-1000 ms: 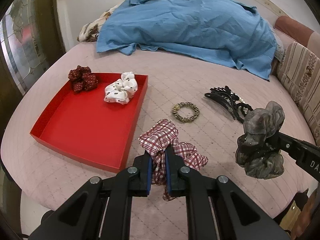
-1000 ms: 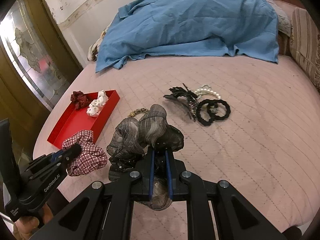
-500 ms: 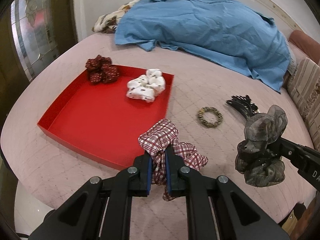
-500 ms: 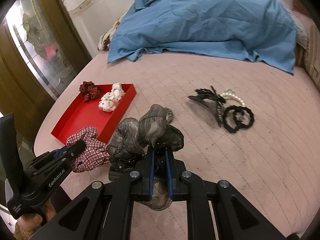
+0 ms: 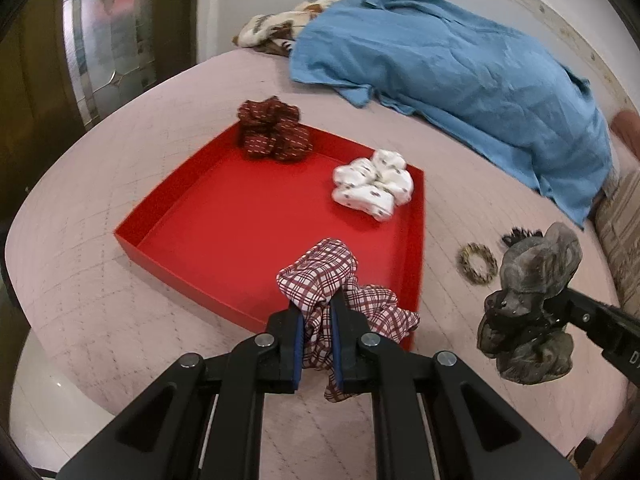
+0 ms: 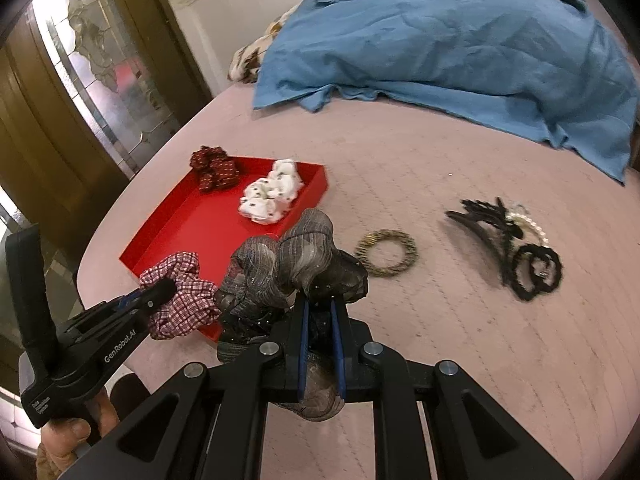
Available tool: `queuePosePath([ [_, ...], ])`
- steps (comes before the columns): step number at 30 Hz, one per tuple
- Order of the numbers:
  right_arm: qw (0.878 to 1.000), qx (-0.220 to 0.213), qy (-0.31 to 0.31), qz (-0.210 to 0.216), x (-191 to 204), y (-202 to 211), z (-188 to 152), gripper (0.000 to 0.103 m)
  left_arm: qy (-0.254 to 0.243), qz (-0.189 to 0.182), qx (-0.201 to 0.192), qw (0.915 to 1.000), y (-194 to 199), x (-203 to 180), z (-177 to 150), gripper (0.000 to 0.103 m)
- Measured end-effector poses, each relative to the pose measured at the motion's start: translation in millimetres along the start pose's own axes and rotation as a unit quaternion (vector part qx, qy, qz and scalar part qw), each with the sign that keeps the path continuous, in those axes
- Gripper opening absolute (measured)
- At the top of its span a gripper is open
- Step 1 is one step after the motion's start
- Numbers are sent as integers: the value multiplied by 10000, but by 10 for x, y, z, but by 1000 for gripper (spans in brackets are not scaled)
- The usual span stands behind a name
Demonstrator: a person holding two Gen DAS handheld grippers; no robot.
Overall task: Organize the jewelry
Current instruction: 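Carry both scrunchies over the red tray and open both grippers to drop them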
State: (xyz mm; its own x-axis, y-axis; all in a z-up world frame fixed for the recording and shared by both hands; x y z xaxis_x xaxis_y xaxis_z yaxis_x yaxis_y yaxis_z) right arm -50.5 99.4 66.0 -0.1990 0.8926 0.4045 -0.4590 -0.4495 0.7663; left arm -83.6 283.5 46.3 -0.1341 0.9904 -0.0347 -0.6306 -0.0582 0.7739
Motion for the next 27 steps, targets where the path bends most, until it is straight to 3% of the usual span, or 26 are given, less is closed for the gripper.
queuePosePath([
  [6,9998,89,87,145,260,-154,105,12,270,-1,-110,9996,26,356,86,11],
  [14,9984,301,49,469,642,-464,237,12,364,346,-122,9987,-98,799,244,11],
  [21,9962,615,258,556,942,-841,122,13,190,723,43,9972,-331,994,327,11],
  [27,9940,806,626,403,1081,-1092,-42,14,293,832,164,9960,-463,1132,291,11],
])
Point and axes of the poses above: each gripper's, at about its wrist camera, not at the fingertips, and y roughly against the way its jaws point, x to its left, z to its top, the point moved 6 cm from there along -y, roughly the way its jaws point, and after that the axes turned 12 degrees about -y, right-handed, at the moved point
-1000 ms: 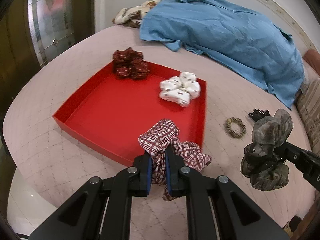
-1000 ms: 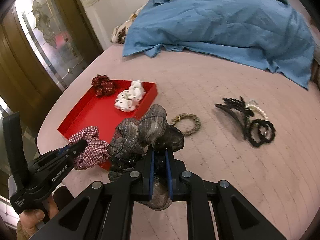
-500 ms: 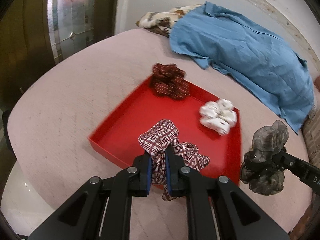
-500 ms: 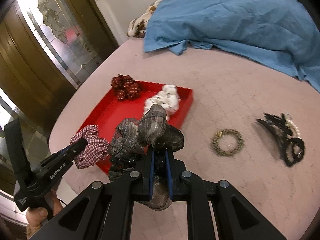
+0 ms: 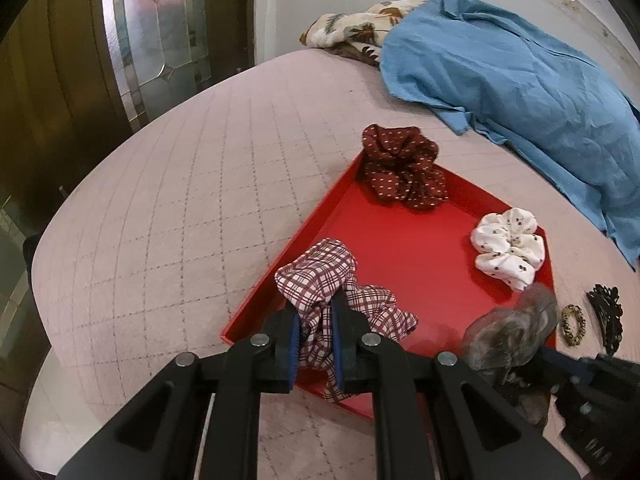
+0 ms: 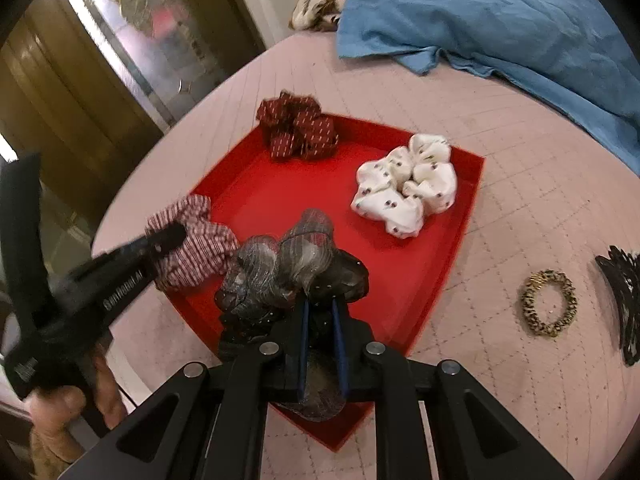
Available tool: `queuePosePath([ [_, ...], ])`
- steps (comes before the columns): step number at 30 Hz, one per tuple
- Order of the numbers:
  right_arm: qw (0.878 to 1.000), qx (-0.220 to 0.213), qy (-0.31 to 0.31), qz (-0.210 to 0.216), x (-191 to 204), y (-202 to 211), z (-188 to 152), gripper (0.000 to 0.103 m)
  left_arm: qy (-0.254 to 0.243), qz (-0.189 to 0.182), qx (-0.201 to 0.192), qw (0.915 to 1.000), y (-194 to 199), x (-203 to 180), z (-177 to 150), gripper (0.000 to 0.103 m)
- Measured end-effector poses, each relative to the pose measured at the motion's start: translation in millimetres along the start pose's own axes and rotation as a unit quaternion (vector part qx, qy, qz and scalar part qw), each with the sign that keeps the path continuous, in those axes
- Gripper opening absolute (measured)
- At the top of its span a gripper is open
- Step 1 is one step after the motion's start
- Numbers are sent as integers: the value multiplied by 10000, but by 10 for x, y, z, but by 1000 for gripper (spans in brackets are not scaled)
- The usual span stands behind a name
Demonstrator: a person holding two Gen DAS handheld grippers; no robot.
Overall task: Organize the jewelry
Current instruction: 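Carry both scrunchies over the red tray and open both grippers to drop them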
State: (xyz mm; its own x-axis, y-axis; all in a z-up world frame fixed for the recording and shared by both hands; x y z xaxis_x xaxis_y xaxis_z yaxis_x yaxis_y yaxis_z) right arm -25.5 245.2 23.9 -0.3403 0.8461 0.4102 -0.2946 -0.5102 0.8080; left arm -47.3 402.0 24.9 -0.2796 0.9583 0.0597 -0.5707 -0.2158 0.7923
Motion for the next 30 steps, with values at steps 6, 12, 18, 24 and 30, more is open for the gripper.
queuePosePath([
  [6,9998,115,71,-157,-32,-161,-101,17,90,20,16,10000,-13,48,-41,19],
  [12,9997,24,106,-212,-46,-117,-96,45,181,-35,-166,9997,148,17,-41,52],
  [18,9998,-123,40,-161,-80,62,-120,49,136,-8,-185,9997,362,-86,-90,63],
  [24,9988,-449,32,-188,-257,437,-232,56,44,10,-227,9997,586,-225,-139,63],
  [30,9969,-684,-78,-372,-659,799,-415,63,-216,-40,-311,9993,787,-502,-167,64],
])
Point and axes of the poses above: each gripper's, at about its wrist camera, not at the fingertips, and y roughly against the way its jaws point, x to its left, z to its top, the point moved 6 cm from there along -y, roughly the way its jaws point, and after that the axes turned 12 degrees about -y, right-handed, at the moved point
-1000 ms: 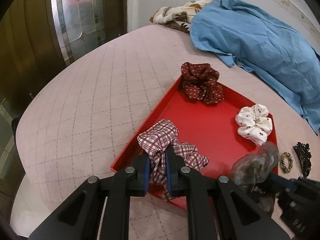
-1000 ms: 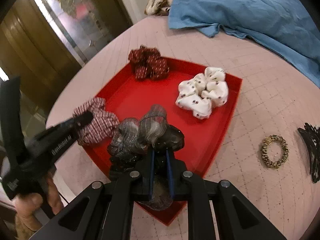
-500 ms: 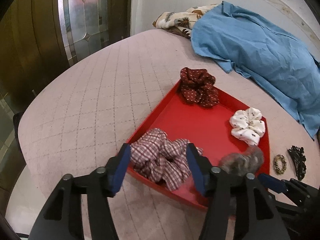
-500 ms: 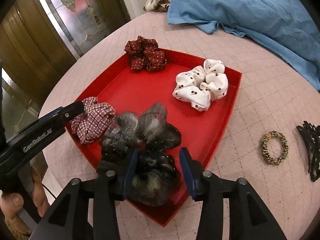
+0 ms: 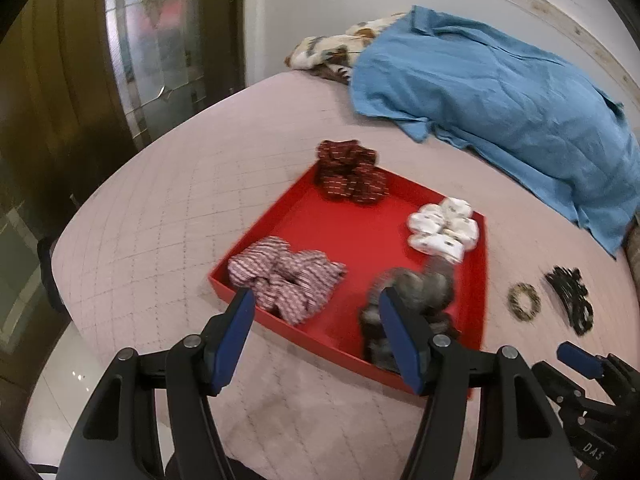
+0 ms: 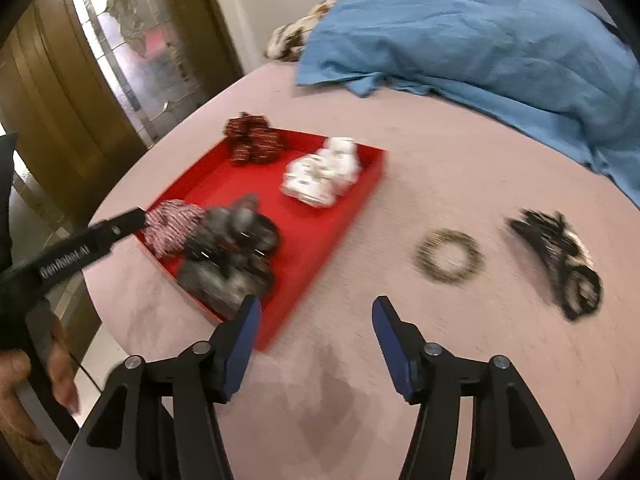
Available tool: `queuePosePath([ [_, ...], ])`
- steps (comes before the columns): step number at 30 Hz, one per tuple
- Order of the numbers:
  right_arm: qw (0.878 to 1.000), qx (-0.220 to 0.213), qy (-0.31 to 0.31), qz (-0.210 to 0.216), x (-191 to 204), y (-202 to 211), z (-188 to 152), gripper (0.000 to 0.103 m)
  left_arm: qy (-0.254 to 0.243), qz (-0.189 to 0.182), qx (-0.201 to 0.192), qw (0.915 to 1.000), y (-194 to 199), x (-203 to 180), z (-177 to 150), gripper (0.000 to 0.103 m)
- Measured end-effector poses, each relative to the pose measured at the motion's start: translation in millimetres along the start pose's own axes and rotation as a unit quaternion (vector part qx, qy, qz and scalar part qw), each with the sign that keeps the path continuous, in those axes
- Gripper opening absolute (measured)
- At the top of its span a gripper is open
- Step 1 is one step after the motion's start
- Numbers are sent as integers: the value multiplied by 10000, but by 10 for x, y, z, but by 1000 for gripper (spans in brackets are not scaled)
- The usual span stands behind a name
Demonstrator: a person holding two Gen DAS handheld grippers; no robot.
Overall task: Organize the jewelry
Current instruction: 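Withdraw both grippers from the tray toward the hair ties and claw clips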
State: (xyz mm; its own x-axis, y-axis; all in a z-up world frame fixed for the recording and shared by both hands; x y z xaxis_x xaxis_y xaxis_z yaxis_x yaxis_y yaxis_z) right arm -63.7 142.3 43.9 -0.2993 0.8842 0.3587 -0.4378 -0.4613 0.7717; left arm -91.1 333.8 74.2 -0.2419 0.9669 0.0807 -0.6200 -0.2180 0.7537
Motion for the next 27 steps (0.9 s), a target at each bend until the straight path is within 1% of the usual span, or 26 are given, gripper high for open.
queuePosePath([
  [4,9994,-73,-238,-222,-442,194,-140,64,-261,-200,-31,9995,100,-325,-20,64],
  [8,9957,-142,-767,-492,-1044,379,-287,64,-686,-539,22,9962,137,-793,-63,64],
  [12,9895,-243,-1281,-627,-1534,547,-364,64,-1092,-1008,83,9889,135,-1313,-76,64],
  [17,9824,-379,-1678,-728,-1998,688,-403,64,-1314,-1513,189,9795,56,-1780,-31,64],
  [21,9771,-444,-1975,-654,-2256,714,-381,64,-1451,-1624,272,9756,-71,-2039,24,62],
  [25,9737,-464,-2153,-579,-2414,677,-352,64,-1722,-1555,279,9723,-209,-2288,93,53],
  [27,9728,-479,-2196,-561,-2480,652,-321,64,-1863,-1532,297,9700,-296,-2391,135,52],
])
Point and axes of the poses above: each gripper's, at about its wrist camera, not at the fingertips, and y roughly against the way its jaws point, x to its left, z to its top, the point moved 6 cm from there along -y, roughly the way its jaws point, and after that the axes turned 12 degrees about -y, right-handed, at the moved point
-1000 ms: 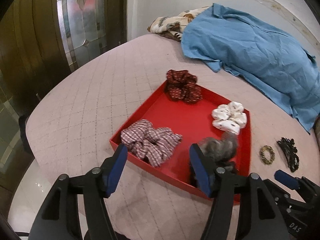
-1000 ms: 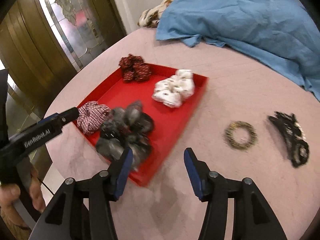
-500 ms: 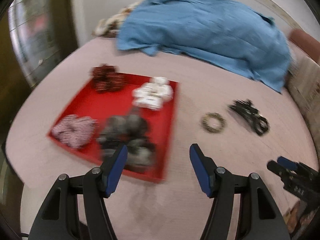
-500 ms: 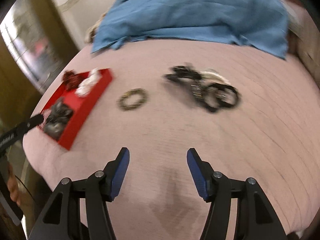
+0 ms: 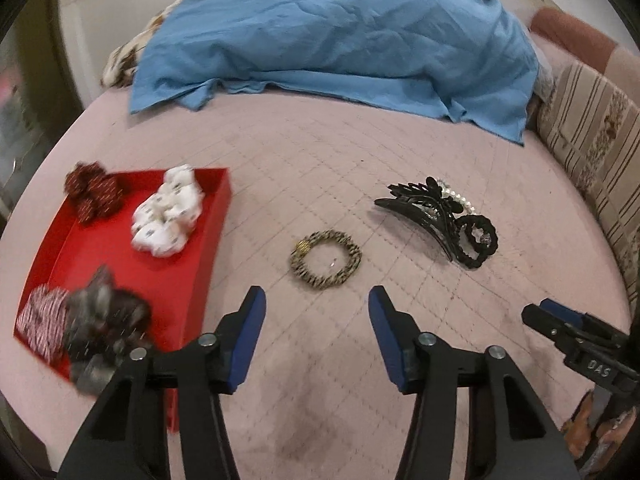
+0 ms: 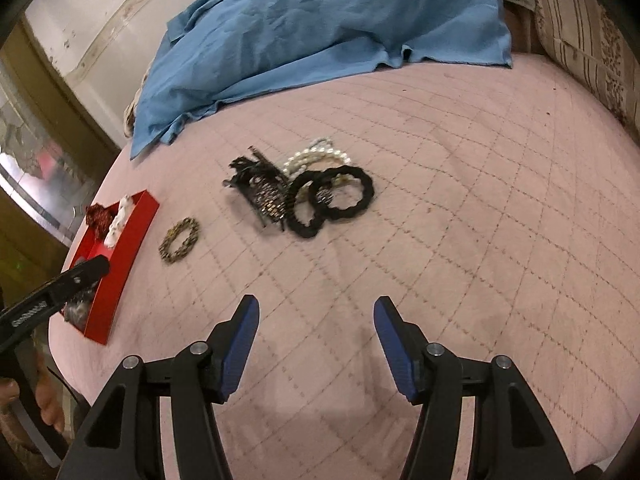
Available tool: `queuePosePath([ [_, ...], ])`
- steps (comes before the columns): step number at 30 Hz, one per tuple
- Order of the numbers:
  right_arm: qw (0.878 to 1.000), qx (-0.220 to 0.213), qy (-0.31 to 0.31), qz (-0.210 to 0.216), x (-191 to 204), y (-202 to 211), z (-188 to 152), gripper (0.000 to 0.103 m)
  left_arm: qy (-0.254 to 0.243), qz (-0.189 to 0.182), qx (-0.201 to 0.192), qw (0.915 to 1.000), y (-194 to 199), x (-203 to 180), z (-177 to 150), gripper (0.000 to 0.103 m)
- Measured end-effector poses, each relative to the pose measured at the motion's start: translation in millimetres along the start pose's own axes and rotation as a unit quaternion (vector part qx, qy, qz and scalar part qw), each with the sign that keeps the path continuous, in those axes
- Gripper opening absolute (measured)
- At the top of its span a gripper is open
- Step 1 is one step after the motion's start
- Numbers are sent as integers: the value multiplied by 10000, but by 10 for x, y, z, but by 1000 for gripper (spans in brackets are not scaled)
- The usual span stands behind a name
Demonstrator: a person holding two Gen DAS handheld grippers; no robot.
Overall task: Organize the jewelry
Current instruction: 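Withdraw both grippers from the tray toward the hair ties and claw clips, then grasp the leopard hair tie with the left gripper while the right grasps the black claw clip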
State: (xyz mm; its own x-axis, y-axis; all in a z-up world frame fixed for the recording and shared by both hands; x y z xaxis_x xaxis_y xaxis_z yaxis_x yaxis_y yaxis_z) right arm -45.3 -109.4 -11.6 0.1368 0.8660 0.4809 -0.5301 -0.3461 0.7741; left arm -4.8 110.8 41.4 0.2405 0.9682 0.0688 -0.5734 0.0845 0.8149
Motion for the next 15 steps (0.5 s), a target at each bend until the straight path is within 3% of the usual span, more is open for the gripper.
queuePosePath([
  [8,9996,-16,79,262,147,-186,304,64,-83,51,301,9995,-555,32,151,51],
  [11,9991,-40,281,305,317,-330,462,64,-71,67,419,9991,-733,78,163,42],
  [15,9985,-50,470,278,487,-517,610,62,37,10,480,9988,-878,137,174,39],
])
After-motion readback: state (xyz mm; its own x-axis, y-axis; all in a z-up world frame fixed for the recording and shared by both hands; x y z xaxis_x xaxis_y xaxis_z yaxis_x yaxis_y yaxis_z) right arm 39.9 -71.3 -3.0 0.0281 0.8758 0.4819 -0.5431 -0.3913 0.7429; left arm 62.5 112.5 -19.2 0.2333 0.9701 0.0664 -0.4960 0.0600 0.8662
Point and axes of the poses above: each gripper's, at about its wrist camera, not at the fingertips, and y roughly against the way its jaws point, x to its left, z to its top, the point moved 6 cm from there along -y, roughly the way its jaws point, and after that the axes turned 12 degrees about -y, right-handed, at the moved point
